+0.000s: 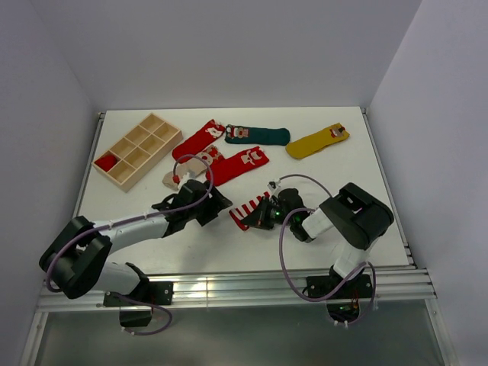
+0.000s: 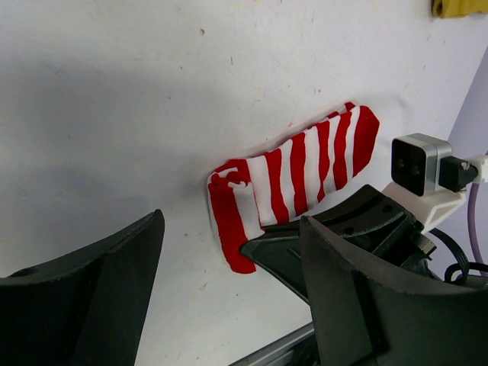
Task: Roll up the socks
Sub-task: Roll the sock at the center of the board.
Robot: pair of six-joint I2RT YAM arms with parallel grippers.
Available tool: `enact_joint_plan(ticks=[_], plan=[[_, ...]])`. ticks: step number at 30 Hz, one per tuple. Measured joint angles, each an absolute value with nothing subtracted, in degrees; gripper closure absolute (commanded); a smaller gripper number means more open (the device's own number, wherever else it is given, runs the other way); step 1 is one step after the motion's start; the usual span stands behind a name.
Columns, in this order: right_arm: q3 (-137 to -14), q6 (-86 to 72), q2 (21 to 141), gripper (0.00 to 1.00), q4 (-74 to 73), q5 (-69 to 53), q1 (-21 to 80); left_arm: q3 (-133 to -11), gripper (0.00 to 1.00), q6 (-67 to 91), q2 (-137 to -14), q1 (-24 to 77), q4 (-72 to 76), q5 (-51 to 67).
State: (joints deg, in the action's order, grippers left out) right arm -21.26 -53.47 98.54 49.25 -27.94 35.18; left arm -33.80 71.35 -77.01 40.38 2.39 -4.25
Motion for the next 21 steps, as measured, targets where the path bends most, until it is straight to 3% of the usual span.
enact_joint_plan(ticks=[21], plan=[[-18.4, -63.9, 100.4, 1.00, 53.3, -28.5, 34.1, -35.3, 0.36, 73.7, -87.0, 43.4, 6.9, -0.8]])
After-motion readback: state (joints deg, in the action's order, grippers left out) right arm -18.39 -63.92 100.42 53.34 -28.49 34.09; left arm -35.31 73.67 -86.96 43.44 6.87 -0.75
